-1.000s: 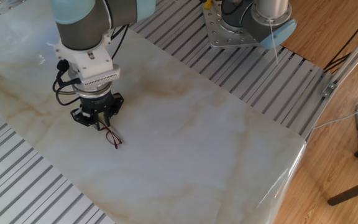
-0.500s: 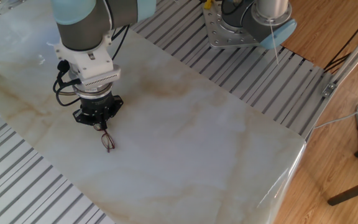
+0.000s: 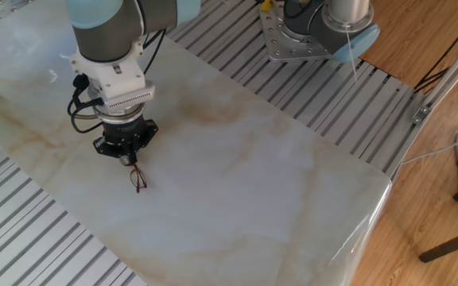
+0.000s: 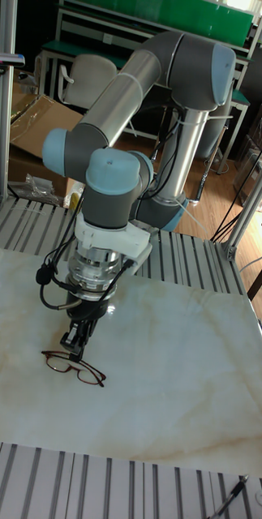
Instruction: Unfold the leg of the glasses (with one hand)
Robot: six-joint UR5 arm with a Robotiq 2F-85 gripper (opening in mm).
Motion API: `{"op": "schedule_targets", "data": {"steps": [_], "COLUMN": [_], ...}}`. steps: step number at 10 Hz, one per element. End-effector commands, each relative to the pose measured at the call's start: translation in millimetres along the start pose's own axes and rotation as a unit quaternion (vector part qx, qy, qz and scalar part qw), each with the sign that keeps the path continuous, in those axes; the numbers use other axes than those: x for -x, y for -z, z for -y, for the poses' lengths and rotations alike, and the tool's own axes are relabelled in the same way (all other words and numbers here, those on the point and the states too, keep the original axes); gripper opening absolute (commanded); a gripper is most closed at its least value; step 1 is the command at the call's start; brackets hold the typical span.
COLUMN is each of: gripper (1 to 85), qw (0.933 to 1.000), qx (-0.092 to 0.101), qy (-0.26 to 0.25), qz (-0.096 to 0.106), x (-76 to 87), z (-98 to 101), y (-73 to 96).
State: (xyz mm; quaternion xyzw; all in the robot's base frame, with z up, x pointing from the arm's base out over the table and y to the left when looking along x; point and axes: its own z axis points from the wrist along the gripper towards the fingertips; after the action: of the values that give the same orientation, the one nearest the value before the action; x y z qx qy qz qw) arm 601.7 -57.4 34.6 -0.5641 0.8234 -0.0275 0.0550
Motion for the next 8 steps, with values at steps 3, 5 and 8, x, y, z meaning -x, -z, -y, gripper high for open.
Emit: {"op": "schedule_targets", "data": {"steps": [3, 5, 8], "gripper": [1.3, 1.3, 1.3], "qw": [0.9994, 0.9988, 0.9979], "qx": [0.017, 0.015, 0.02], "qy": [-0.026, -0.046, -0.061], "qz": [-0.013, -0.004, 0.0], "x": [-2.6, 2.1, 0.4], "z": [-9.3, -8.5, -11.9], "y": [49.3, 49.2, 55.0]}}
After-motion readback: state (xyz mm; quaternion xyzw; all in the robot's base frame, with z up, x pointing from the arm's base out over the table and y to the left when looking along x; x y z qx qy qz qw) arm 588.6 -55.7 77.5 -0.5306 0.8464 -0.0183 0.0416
